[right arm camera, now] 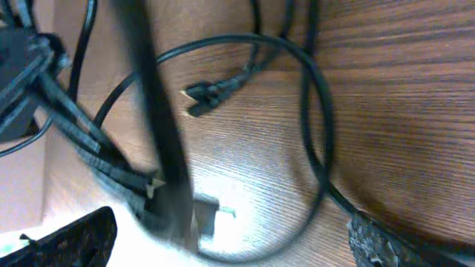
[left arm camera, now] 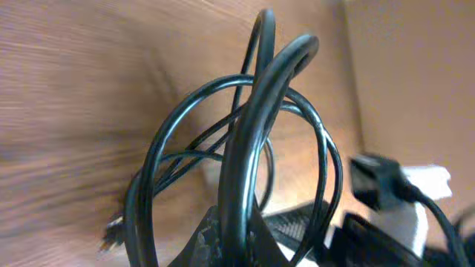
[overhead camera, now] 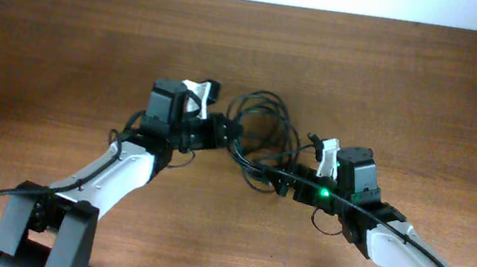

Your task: Untangle cables

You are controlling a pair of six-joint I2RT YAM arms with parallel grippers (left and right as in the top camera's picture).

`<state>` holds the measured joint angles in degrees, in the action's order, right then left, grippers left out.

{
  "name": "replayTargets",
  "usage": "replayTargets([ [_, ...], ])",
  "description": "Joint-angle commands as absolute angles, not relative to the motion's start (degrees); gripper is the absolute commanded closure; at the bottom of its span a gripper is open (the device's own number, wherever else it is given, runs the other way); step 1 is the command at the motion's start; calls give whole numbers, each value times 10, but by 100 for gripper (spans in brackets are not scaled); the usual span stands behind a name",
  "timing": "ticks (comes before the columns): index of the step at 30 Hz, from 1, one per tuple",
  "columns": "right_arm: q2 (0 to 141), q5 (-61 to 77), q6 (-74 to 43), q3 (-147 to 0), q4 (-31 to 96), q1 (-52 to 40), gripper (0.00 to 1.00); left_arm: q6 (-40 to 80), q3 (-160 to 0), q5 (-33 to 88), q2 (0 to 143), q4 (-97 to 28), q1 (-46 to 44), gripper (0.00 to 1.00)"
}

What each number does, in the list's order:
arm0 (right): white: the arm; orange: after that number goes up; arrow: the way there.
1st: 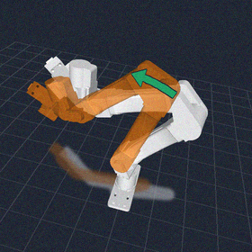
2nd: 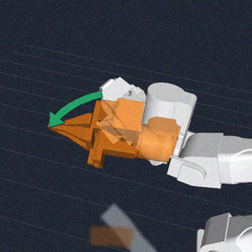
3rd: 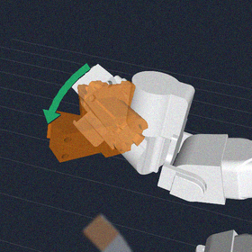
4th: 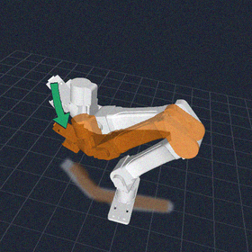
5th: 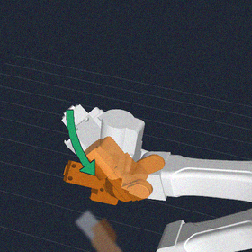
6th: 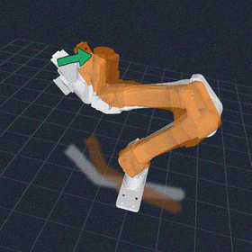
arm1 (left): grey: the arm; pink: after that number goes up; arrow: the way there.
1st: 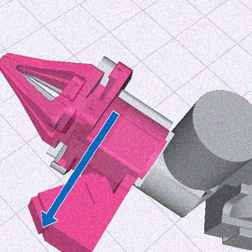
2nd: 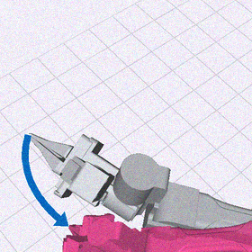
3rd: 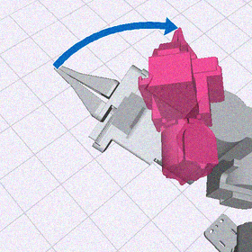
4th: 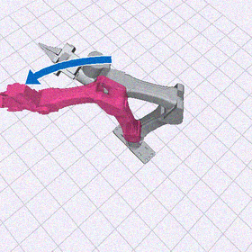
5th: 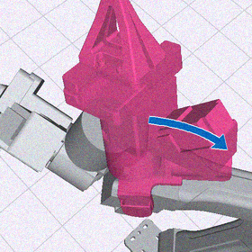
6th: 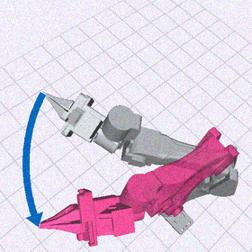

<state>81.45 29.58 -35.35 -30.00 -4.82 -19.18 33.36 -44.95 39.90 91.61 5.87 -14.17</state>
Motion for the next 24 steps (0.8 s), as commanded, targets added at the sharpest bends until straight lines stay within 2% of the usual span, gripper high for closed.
replayTargets([
  [1, 818, 248, -348, -302, -27, -196, 1, 311, -450, 443, 918, 67, -154, 100],
  [8, 818, 173, -348, -302, 35, -196, 1, 312, -450, 444, 918, 71, -152, 100],
  [16, 819, 170, -332, -302, 58, -196, 1, 341, -450, 445, 918, 72, -149, 100],
  [24, 822, 157, -333, -302, 65, -196, 1, 413, -450, 549, 918, 57, -84, 100],
])
